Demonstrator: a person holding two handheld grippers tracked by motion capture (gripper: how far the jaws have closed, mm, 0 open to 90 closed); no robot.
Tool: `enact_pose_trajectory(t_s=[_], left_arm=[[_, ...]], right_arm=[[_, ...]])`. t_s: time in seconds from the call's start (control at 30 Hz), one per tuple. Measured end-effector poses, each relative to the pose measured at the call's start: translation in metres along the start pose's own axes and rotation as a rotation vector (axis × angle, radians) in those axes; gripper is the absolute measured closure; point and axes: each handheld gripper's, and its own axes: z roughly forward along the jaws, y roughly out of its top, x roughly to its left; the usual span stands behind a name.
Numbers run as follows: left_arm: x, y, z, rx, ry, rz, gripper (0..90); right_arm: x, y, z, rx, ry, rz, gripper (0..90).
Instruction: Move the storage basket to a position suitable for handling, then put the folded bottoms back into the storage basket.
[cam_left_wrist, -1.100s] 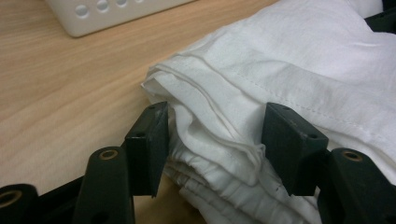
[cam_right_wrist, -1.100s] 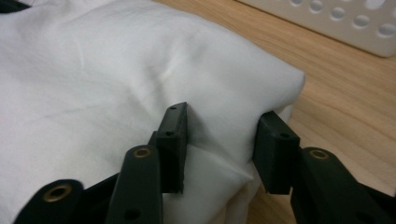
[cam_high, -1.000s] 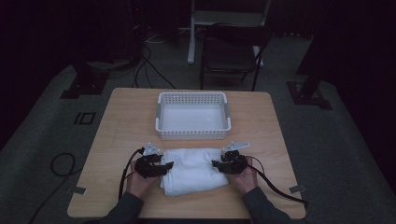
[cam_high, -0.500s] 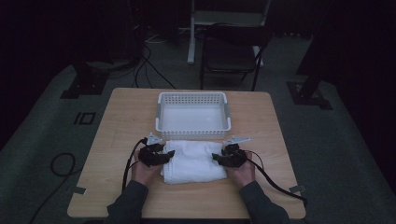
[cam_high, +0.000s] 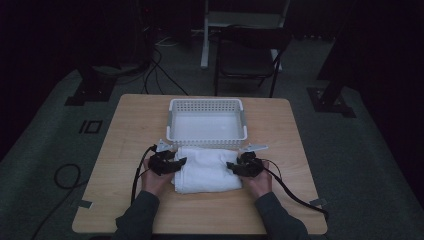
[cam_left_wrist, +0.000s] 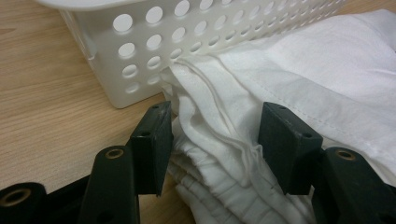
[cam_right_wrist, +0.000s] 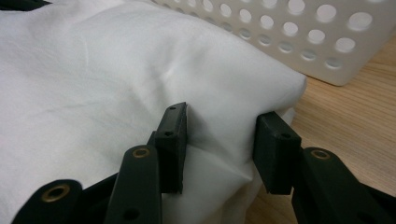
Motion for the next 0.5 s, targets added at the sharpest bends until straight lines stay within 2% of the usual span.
enact_pose_trajectory(t_s=[0.17,0.23,0.43,0.47,0.5], left_arm=[[0.000,0.001,-0.002,-0.001,0.005,0.000,43.4],[-0.001,0.002,-0.006,-0.009,0.007,-0.018,40.1],[-0.001,0.005,-0.024,-0.063,-0.006,-0.063,34.0],[-0.004,0.006,-0.036,-0.094,-0.019,-0.086,34.0],[-0.005,0.006,-0.041,-0.108,-0.024,-0.086,31.1]], right_arm=[[0.000,0.000,0.000,-0.001,-0.002,-0.002,56.6],[0.000,0.000,-0.001,-0.002,-0.005,0.000,54.3],[0.002,0.001,-0.008,-0.038,-0.030,-0.003,43.6],[0.003,0.002,-0.011,-0.051,-0.035,-0.002,40.9],[0.004,0.002,-0.016,-0.072,-0.045,-0.002,35.8]])
